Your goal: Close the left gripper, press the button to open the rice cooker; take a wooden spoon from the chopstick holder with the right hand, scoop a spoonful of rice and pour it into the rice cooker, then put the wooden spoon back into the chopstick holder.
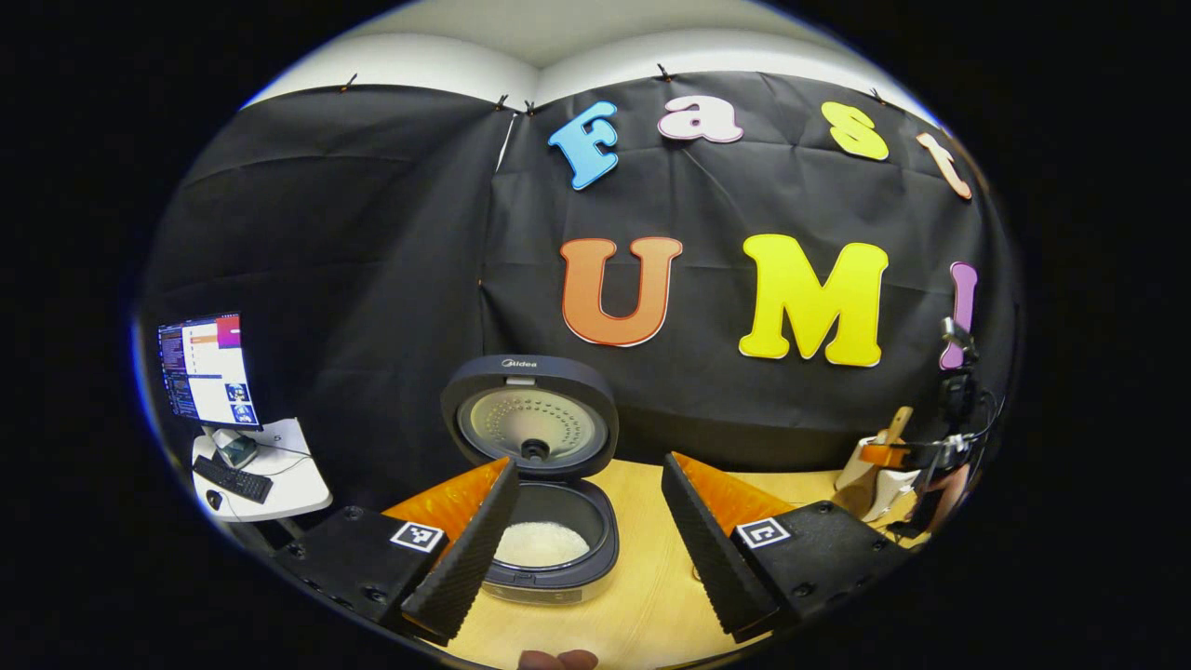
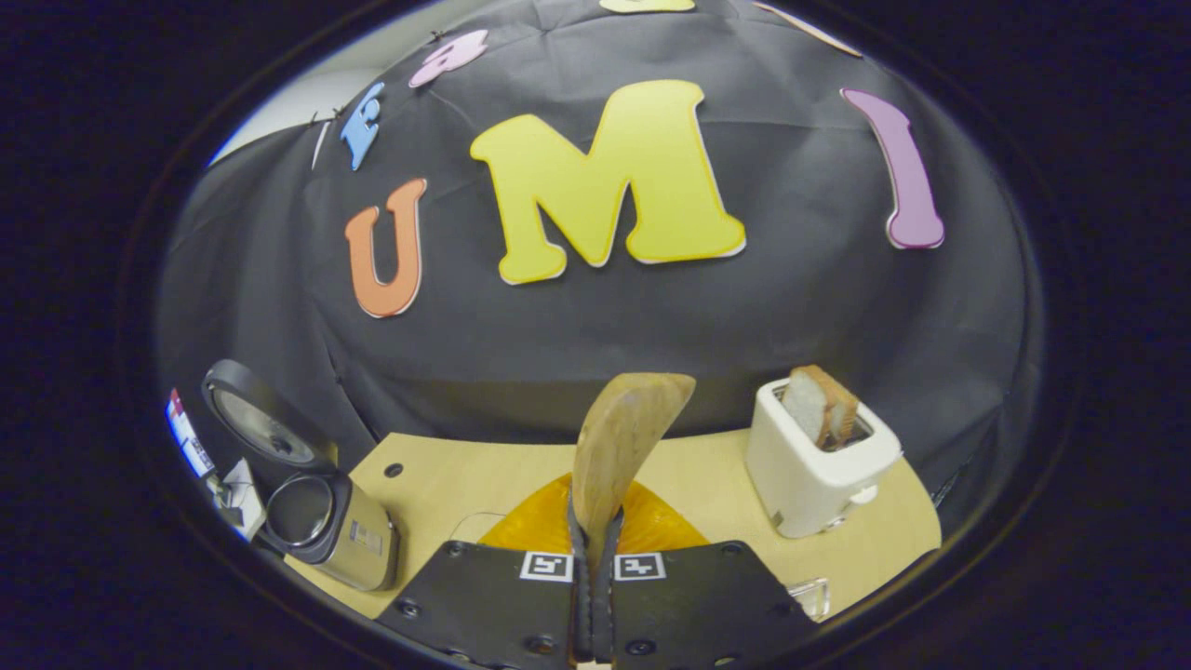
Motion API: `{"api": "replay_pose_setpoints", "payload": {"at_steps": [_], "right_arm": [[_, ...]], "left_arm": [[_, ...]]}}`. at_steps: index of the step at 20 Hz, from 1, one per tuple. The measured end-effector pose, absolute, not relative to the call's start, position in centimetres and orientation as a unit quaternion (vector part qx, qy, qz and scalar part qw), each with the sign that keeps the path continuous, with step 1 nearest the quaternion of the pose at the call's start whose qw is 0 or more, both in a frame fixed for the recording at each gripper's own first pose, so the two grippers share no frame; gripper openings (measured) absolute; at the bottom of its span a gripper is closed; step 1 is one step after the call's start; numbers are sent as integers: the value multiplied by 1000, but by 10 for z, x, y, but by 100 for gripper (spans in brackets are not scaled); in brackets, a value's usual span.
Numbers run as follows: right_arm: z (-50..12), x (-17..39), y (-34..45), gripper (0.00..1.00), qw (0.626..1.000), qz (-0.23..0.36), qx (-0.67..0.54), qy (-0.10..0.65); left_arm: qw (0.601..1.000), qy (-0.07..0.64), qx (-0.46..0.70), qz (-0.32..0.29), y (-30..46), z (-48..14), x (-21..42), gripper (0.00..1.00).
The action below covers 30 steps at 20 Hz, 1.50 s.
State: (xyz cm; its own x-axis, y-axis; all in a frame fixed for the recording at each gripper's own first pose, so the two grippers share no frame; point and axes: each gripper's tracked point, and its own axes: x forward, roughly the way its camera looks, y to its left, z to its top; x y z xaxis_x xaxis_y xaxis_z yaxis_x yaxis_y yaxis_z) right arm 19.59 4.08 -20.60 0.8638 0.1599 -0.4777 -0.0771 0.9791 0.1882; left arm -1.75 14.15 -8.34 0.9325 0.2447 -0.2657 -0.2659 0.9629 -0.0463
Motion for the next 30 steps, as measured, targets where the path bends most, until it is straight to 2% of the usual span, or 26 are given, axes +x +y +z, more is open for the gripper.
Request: {"api": "replay_pose_setpoints", "payload": {"at_steps": [9, 11, 12, 19, 22, 30], "right_arm": [[-307, 217, 94, 0, 949, 51, 32, 309], [-317, 221, 92, 4, 951, 35, 14, 307], [-321, 223, 90, 1, 952, 24, 3, 305], [-338, 228, 79, 2, 956, -62, -78, 275], [-344, 228, 100, 2, 957, -54, -55, 279], [-347, 216, 168, 1, 942, 14, 94, 323]], "left_arm": [[981, 150, -48, 112, 157, -98, -6, 98], [982, 152, -56, 100, 155, -101, -3, 98], [982, 152, -57, 96, 154, -101, -2, 98], [981, 173, -53, 74, 162, -111, -8, 98], [981, 172, -48, 73, 168, -111, -13, 99], [978, 179, -53, 91, 183, -115, -24, 98]]}}
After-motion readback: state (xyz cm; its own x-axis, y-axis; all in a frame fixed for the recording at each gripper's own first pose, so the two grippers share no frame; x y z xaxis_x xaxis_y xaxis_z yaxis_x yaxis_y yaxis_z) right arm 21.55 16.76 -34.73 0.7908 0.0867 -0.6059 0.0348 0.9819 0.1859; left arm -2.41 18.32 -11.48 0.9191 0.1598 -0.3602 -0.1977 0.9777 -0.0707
